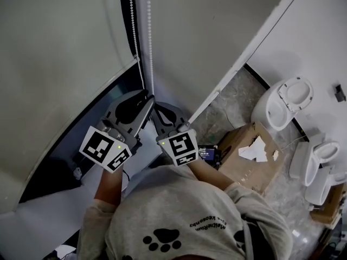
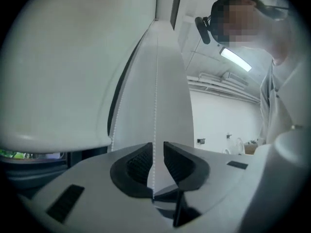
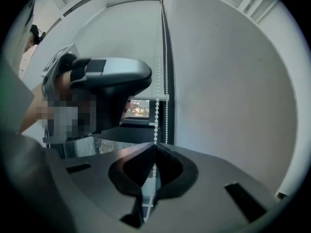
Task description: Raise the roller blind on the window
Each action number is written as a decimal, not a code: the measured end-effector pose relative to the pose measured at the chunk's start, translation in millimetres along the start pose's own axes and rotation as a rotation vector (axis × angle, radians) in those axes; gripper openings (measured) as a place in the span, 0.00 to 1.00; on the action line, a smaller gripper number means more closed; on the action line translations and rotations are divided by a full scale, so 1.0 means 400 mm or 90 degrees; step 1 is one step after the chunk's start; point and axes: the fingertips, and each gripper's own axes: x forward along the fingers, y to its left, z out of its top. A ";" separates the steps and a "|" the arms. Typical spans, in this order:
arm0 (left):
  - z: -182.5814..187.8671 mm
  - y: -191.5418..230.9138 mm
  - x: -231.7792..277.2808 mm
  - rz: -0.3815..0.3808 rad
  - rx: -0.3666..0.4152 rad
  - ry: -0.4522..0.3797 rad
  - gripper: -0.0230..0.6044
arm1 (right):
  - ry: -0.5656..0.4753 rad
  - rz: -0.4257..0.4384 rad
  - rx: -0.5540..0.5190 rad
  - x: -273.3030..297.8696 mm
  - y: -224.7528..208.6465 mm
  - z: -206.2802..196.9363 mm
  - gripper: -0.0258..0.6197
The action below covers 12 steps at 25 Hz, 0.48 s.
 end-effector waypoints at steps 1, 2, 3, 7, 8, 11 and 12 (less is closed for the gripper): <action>0.011 -0.003 0.011 -0.003 0.008 0.000 0.16 | 0.000 -0.001 -0.002 0.002 -0.001 -0.001 0.05; 0.017 -0.003 0.022 -0.004 0.017 0.004 0.16 | 0.000 -0.002 -0.004 0.003 -0.003 -0.003 0.05; 0.021 -0.002 0.034 -0.003 0.025 0.010 0.16 | 0.000 -0.004 -0.005 0.003 -0.006 -0.006 0.05; 0.038 0.008 0.071 -0.006 0.035 0.026 0.12 | 0.001 -0.005 -0.006 0.001 -0.008 -0.008 0.05; 0.042 0.011 0.076 -0.007 0.034 0.028 0.08 | 0.001 -0.005 -0.006 0.001 -0.007 -0.008 0.05; 0.043 0.011 0.078 -0.009 0.040 0.038 0.05 | 0.000 -0.009 -0.004 -0.001 -0.008 -0.009 0.05; 0.042 0.010 0.078 -0.009 0.042 0.039 0.05 | 0.000 -0.010 -0.003 -0.001 -0.010 -0.009 0.05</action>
